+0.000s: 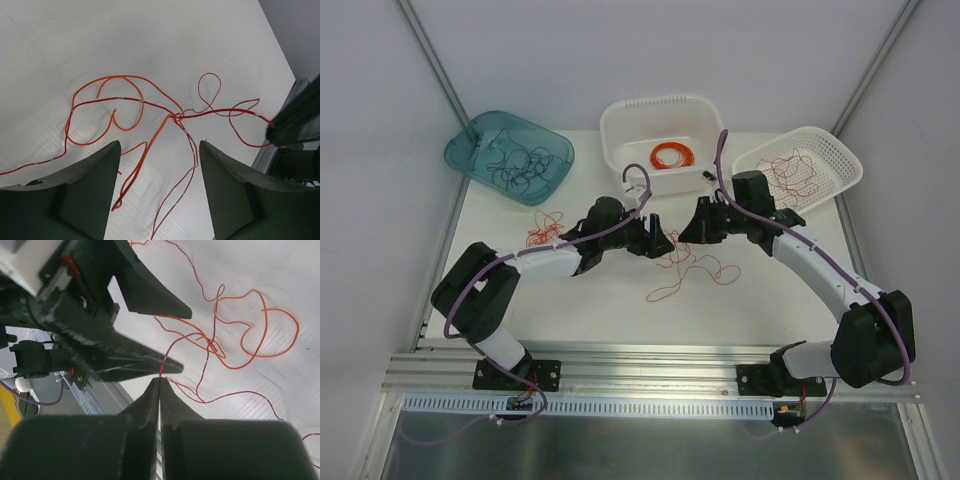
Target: Untangle the cables
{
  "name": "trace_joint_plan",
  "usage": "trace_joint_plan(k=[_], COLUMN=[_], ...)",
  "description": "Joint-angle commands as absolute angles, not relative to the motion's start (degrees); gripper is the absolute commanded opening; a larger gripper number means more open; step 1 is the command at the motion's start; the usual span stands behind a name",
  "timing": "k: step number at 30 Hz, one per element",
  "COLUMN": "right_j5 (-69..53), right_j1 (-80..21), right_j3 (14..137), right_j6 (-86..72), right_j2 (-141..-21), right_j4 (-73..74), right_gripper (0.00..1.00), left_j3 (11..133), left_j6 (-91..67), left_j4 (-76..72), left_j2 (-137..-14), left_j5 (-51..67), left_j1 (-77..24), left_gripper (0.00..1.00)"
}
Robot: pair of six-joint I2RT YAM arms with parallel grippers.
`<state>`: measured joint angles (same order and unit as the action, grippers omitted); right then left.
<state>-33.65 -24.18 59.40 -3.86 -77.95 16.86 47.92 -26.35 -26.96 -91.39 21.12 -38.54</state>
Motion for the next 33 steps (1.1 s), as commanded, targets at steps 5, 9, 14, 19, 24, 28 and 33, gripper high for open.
trace_joint_plan(k=[5,9,14,19,24,28,33], right_j5=[-33.31,-32.61,-32.70,-28.05,-20.85,-21.36,-21.27], right_j1=[-23.82,-23.03,-19.69,-16.62,-15.56,-15.73,-15.82], right_j3=[60.73,62.49,65.82,69.87,68.82,64.44,59.07], right_j6=[-3.34,-2.20,-1.58,1.48,3.08,1.85,0.26], right_j2=[-72.25,-69.79,-65.31,-63.46,-66.53,-70.74,-73.56], right_j4=[17.22,19.95,22.85,29.07,34.36,35.42,32.52], right_gripper=[0.01,0.01,0.01,0.01,0.01,0.01,0.03], left_j3=[49.31,48.61,46.67,42.81,44.29,48.59,55.36], left_j6=[-25.05,-24.43,-25.83,-27.77,-24.61,-23.64,-23.82], left_j4=[-24.62,-20.41,-14.69,-11.53,-3.27,2.36,6.33], left_j2=[-93.43,-91.94,-89.83,-84.39,-72.79,-65.14,-59.86], left_j5=[17.49,15.91,12.92,14.15,16.34,19.33,25.38], left_j1=[-38.32,-37.71,-35.34,-32.44,-31.38,-29.62,-26.64], left_gripper=[0.15,0.00,0.00,0.00,0.00,0.00,0.00])
